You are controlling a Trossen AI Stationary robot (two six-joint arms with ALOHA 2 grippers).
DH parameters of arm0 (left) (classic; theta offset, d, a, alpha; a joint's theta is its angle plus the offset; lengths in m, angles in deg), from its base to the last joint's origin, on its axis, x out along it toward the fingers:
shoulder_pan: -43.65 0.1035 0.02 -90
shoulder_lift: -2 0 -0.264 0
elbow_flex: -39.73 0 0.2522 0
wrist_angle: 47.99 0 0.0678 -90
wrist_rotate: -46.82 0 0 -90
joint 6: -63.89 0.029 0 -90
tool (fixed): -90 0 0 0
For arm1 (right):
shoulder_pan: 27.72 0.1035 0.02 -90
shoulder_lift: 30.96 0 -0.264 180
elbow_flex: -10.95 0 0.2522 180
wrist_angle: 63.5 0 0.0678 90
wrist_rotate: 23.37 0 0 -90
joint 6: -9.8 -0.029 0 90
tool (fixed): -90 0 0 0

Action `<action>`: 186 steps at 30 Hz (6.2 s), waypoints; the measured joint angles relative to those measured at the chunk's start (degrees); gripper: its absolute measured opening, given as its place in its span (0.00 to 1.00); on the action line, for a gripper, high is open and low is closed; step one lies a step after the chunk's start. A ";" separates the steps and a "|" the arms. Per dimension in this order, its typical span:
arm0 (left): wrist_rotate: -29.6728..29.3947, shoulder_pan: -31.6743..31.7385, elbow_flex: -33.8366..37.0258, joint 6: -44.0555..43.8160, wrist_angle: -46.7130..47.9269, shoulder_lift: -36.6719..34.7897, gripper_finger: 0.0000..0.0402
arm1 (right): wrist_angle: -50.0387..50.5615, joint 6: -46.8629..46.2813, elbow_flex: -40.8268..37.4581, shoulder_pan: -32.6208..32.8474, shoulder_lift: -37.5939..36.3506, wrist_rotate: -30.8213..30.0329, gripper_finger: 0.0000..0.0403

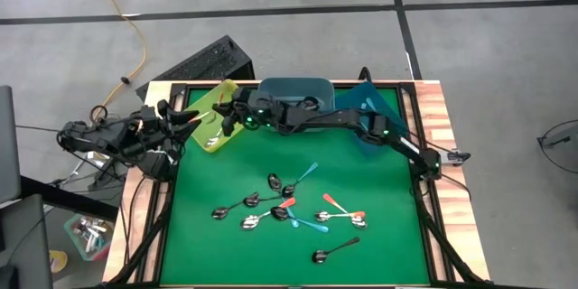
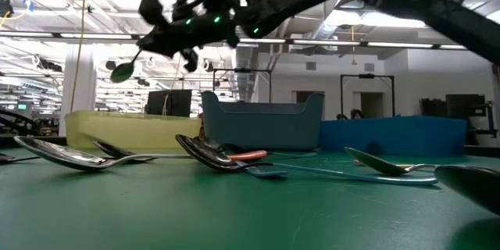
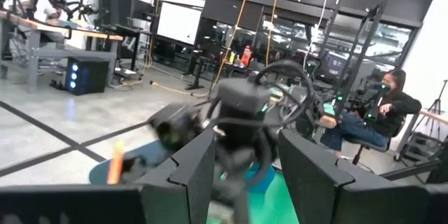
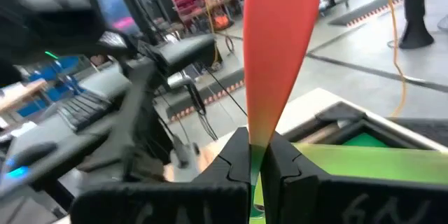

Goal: Sort silverware by color (type)
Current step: Put the orange spoon into the yellow bin, then put the black spoon into the light blue bin

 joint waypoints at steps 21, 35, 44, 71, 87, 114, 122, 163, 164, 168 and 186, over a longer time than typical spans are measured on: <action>-1.78 0.02 0.00 1.95 3.53 0.02 0.36 | 10.79 -2.58 11.19 -1.93 12.69 -1.48 0.04; -1.76 0.02 0.00 1.94 3.60 0.02 0.36 | 15.57 -4.30 11.19 -1.56 12.64 -1.85 0.09; -1.74 0.02 0.00 1.90 3.60 0.02 0.36 | 16.77 -4.70 11.18 -1.47 12.64 -1.78 0.15; -1.71 0.02 0.00 2.05 5.11 0.04 0.36 | 46.48 16.90 12.37 -9.80 -14.08 -0.39 0.46; -1.73 0.02 0.00 -5.68 11.97 0.19 0.36 | 103.56 11.19 12.42 -0.71 -47.94 -11.56 0.43; -9.39 0.02 0.00 -16.98 19.43 0.70 0.36 | 59.33 -20.37 -44.96 51.49 -48.07 -13.65 0.43; -10.50 0.02 0.00 -18.64 21.19 0.70 0.36 | 57.61 -20.28 -45.04 53.75 -36.19 -8.72 0.43; -10.96 0.02 0.00 -22.30 25.50 0.67 0.36 | 52.30 -12.95 -44.76 53.90 -24.80 -6.23 0.37; -10.96 0.01 0.00 -22.29 25.50 0.70 0.36 | 52.49 -13.36 -44.74 53.90 -24.78 -6.27 0.35; -10.96 0.00 0.00 -22.27 25.54 0.69 0.36 | 53.03 -13.50 -44.80 53.88 -24.71 -6.53 0.25; -10.92 0.02 0.00 -22.04 25.57 0.67 0.36 | 52.90 -20.85 -44.89 52.66 -24.83 -5.99 0.02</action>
